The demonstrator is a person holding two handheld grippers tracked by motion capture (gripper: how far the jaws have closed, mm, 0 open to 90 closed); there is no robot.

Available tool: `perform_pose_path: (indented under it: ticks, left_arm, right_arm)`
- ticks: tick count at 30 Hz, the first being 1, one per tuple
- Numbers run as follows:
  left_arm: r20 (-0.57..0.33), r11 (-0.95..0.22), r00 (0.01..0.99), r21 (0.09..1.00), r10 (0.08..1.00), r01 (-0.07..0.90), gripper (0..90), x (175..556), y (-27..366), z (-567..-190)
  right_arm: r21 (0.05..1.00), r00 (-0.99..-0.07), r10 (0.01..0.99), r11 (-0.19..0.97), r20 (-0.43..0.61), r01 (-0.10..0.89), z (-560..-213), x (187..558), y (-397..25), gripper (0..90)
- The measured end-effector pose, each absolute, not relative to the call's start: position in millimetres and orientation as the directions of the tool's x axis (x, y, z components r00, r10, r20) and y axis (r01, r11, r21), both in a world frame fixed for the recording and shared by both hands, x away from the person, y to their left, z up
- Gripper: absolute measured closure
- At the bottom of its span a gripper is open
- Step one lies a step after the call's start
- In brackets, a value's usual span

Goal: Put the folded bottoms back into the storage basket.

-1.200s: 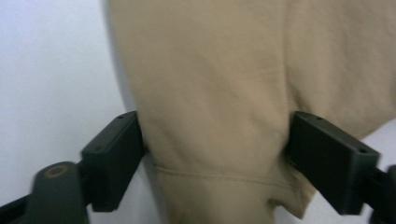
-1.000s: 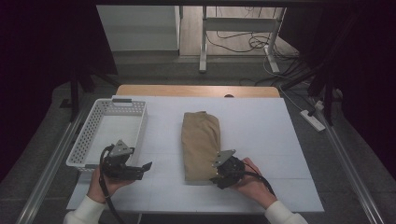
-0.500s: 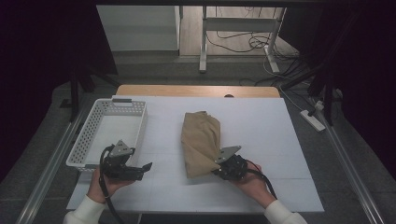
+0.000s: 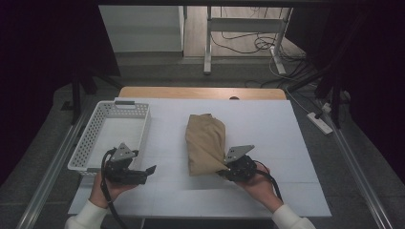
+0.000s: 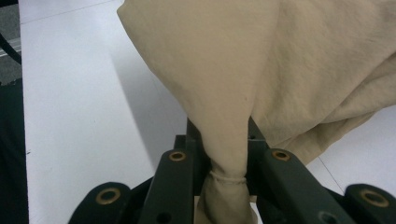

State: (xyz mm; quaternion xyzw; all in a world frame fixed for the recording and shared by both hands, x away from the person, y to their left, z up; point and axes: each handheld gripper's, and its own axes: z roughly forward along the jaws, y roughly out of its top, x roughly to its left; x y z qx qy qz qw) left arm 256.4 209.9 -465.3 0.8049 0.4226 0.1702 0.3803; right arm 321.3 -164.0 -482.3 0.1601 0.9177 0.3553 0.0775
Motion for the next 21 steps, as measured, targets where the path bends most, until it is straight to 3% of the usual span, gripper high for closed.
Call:
perform_pose_path:
  ticks: [21]
  left_arm:
    - [-0.048,-0.366,0.616,0.767,0.786,0.527,13.3,279.4,183.7,-447.5]
  right_arm:
    - [0.669,-0.937,0.348,0.7,-0.015,0.249,-483.3,322.0,-166.0,79.0]
